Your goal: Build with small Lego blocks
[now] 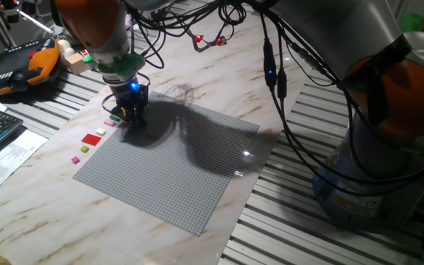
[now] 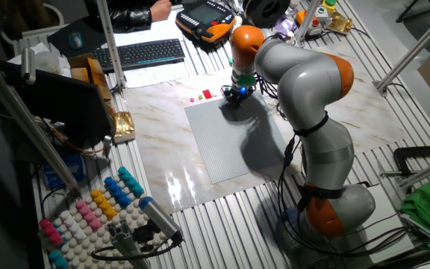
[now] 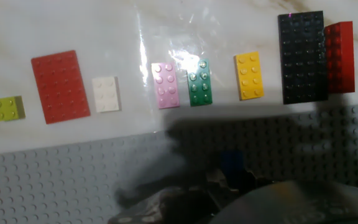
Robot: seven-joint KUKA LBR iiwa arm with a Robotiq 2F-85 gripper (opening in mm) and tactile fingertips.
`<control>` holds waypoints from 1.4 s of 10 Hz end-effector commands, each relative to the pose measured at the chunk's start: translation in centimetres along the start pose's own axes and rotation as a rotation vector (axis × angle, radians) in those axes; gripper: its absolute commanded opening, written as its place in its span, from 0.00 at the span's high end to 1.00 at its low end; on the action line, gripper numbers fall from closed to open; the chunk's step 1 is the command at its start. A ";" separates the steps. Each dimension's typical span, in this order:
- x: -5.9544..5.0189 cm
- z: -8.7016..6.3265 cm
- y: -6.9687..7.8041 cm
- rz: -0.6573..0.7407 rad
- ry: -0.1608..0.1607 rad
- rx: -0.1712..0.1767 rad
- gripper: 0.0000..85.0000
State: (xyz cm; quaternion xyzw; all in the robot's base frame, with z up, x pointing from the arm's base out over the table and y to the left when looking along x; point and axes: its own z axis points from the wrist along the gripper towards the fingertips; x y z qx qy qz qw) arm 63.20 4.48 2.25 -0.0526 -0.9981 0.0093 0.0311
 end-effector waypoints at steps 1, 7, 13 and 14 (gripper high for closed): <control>0.0 0.1 0.0 0.000 0.001 0.000 0.99; 0.1 0.0 0.7 0.017 -0.009 -0.012 0.99; -0.3 0.5 0.0 -0.003 -0.011 -0.015 0.99; -0.2 0.4 0.1 -0.001 -0.011 -0.018 0.99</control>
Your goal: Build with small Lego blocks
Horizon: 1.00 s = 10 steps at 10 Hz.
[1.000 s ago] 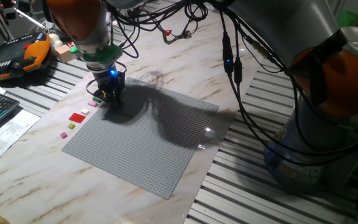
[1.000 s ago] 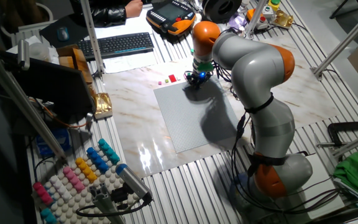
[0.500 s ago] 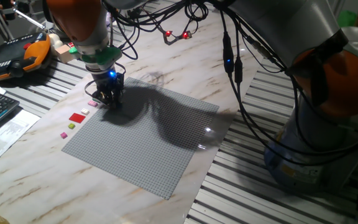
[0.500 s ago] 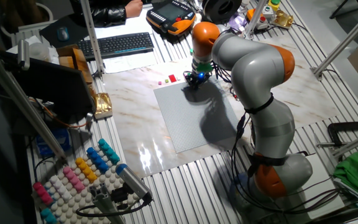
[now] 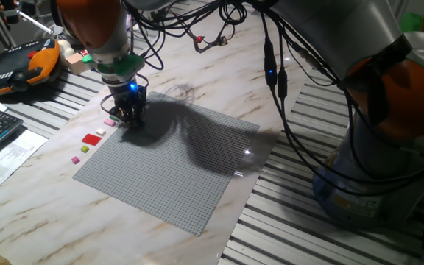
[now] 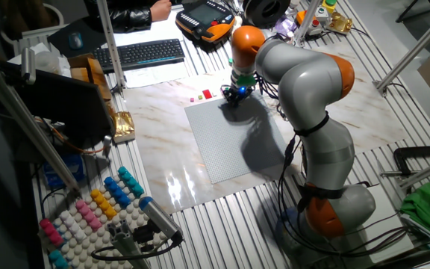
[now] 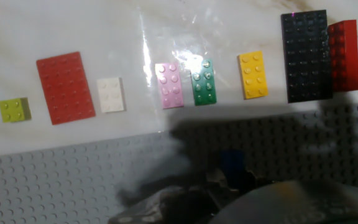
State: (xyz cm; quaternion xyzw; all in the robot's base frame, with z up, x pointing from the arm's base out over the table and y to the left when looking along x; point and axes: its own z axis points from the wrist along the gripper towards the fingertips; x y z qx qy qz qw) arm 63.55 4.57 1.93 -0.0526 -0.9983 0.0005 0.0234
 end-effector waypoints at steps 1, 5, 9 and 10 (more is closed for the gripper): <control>0.1 0.1 0.0 0.002 0.003 0.002 0.99; 0.2 0.3 0.1 0.012 0.003 0.002 0.89; 0.3 0.1 0.4 0.024 0.003 0.025 0.56; 0.3 0.0 0.4 0.021 0.005 0.022 0.56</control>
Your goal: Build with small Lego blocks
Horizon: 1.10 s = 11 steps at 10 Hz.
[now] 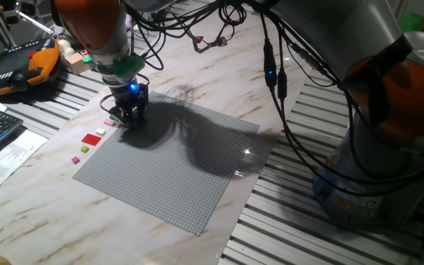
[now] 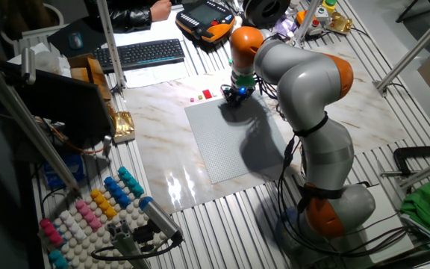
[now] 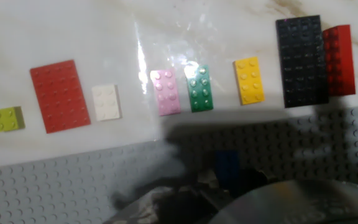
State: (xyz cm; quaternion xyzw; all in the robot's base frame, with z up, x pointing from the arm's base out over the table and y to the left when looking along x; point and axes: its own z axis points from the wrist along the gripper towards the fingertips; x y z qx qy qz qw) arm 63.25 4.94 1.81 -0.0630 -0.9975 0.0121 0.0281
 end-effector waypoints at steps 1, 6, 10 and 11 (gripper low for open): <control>-0.1 -0.1 0.0 -0.003 -0.001 -0.001 0.56; 0.1 -0.4 0.1 -0.020 0.003 0.000 0.60; 0.1 -0.6 0.2 -0.037 0.009 0.002 0.71; 0.1 -0.6 0.2 -0.051 0.008 0.002 0.77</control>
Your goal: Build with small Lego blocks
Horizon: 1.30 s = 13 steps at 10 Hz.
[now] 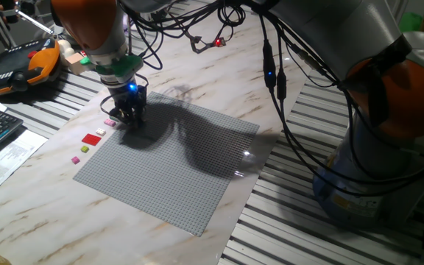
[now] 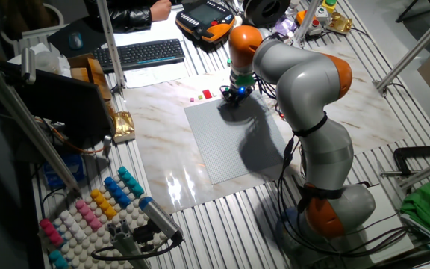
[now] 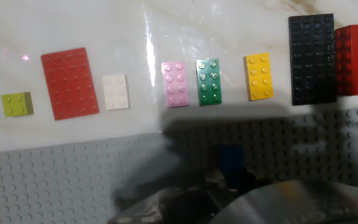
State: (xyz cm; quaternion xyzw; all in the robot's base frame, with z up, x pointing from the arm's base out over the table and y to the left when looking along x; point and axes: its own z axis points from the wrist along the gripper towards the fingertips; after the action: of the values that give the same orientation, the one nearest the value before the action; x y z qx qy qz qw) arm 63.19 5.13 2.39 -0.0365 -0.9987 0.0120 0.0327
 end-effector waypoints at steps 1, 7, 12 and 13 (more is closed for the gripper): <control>0.0 -0.1 0.0 -0.015 -0.002 0.000 0.83; 0.0 0.3 -0.3 -0.047 0.007 0.000 0.87; 0.1 0.1 -0.1 -0.030 0.014 0.007 0.64; 0.1 0.0 -0.1 -0.030 0.018 0.004 0.66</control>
State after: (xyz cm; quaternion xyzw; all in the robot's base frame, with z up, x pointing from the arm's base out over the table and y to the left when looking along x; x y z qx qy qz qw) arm 63.01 5.12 2.29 -0.0220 -0.9987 0.0125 0.0438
